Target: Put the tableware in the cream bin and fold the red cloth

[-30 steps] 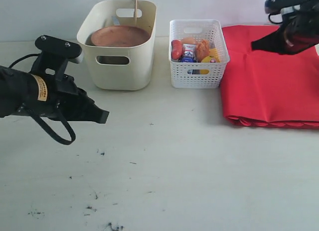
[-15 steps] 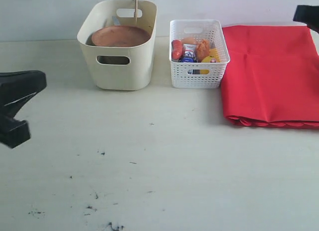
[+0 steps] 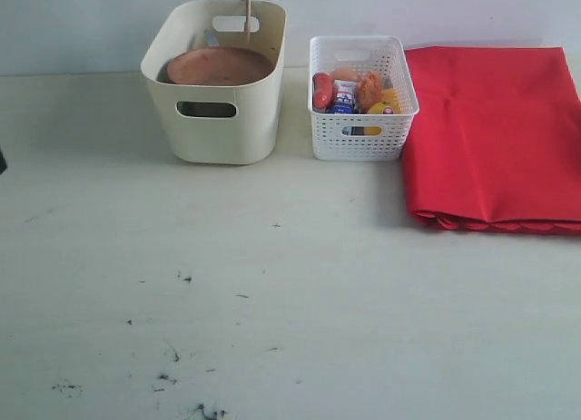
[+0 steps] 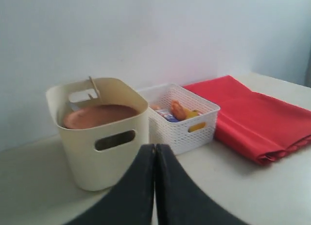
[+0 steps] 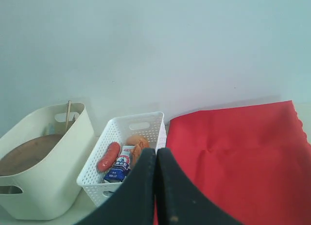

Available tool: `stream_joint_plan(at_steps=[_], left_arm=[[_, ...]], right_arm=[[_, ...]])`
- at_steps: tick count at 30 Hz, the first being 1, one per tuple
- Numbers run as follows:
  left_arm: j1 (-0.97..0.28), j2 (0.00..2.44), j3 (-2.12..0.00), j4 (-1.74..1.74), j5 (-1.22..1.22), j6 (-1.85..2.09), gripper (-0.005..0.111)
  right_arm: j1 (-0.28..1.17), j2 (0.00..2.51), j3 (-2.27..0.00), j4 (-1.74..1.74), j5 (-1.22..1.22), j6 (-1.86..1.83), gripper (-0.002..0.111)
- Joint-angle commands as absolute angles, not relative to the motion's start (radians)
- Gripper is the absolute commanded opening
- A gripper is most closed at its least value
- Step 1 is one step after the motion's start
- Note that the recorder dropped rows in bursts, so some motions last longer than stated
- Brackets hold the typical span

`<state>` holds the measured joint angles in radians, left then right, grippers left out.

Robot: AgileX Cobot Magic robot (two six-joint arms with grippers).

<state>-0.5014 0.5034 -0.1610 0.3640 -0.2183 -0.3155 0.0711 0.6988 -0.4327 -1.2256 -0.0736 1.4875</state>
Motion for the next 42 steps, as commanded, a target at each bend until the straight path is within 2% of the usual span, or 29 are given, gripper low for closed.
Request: stream_joint_plan(at_steps=[1,2,4,6,12,19,42], left_arm=[[-0.255,0.252,-0.02,0.374,-0.259,-0.318,0.003],[-0.154,0.166,0.0,0.374,-0.274,-0.326,0.003],[-0.047,0.072,0.0,0.374,-0.185,-0.355,0.003],[0.004,0.032,0.0,0.374,-0.136,-0.374,0.003],[0.001,0.031,0.0,0.327,-0.027,-0.342,0.003],[0.001,0.031,0.0,-0.006,0.081,0.021,0.003],[0.001,0.0,0.0,-0.014,0.088,0.056,0.003]], right_arm=[[0.069,0.687,-0.426,-1.23,-0.085,1.489,0.0],[0.069,0.687,-0.426,-1.23,-0.085,1.487,0.0],[0.069,0.687,-0.426,-1.23,-0.085,1.487,0.0],[0.069,0.687,-0.426,-1.23,-0.085,1.487,0.0],[0.069,0.687,-0.426,-1.225,-0.083,1.487,0.0],[0.069,0.687,-0.426,-1.225,-0.083,1.489,0.0],[0.069,0.687,-0.426,-1.229,-0.083,1.487,0.0]])
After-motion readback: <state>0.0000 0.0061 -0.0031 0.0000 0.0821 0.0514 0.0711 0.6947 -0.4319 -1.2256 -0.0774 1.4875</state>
